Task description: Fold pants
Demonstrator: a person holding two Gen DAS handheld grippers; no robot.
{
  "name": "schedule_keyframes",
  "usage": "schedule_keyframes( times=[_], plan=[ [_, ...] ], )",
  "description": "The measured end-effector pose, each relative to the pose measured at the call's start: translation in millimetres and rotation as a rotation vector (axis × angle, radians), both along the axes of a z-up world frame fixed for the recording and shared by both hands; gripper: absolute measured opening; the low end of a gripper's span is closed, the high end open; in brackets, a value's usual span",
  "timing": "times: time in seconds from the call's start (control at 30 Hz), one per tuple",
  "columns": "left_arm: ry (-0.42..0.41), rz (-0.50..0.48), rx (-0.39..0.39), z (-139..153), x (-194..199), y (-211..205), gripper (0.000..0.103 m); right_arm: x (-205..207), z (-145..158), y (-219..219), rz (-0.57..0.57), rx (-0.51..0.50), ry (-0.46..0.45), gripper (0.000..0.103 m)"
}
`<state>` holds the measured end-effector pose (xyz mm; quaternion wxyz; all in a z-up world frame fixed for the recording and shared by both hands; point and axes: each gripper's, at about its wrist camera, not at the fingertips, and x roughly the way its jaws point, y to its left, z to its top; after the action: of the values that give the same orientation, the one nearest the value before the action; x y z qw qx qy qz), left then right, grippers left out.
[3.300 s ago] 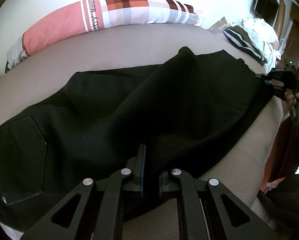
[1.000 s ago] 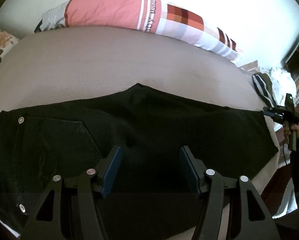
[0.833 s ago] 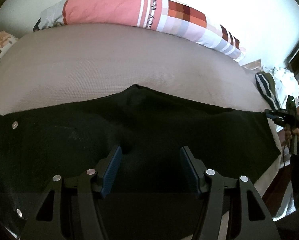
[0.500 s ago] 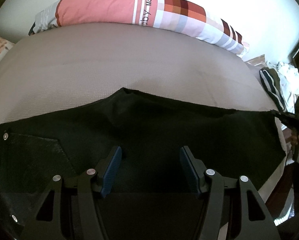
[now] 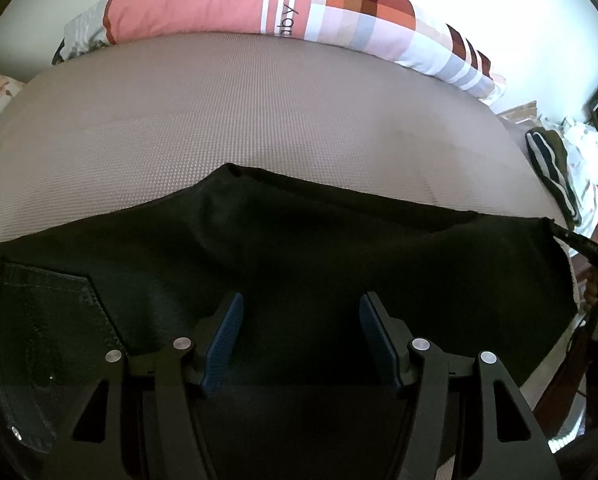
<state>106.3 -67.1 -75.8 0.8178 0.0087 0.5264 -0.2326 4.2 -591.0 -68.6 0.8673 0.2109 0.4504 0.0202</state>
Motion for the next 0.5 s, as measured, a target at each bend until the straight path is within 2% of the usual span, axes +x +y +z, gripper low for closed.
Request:
schedule_keyframes(
  times=[0.07, 0.2, 0.33, 0.47, 0.5],
  plan=[
    [0.0, 0.0, 0.002, -0.6, 0.0, 0.2, 0.061, -2.6, 1.3, -3.0, 0.002, 0.01, -0.01, 0.01],
    [0.006, 0.002, 0.014, -4.0, 0.7, -1.6, 0.061, 0.2, -1.4, -6.2, 0.0, 0.013, -0.003, 0.024],
    [0.007, 0.0, 0.024, -5.9, 1.6, -4.1, 0.061, 9.1, -8.7, -7.3, -0.008, 0.008, 0.022, 0.024],
    [0.006, 0.0, 0.025, -6.2, 0.6, -3.6, 0.061, 11.9, -13.3, -17.7, -0.032, 0.09, 0.005, 0.02],
    [0.004, 0.0, 0.025, -6.1, 0.4, -3.5, 0.061, 11.1, -12.7, -20.0, -0.046, 0.112, -0.006, 0.006]
  ],
)
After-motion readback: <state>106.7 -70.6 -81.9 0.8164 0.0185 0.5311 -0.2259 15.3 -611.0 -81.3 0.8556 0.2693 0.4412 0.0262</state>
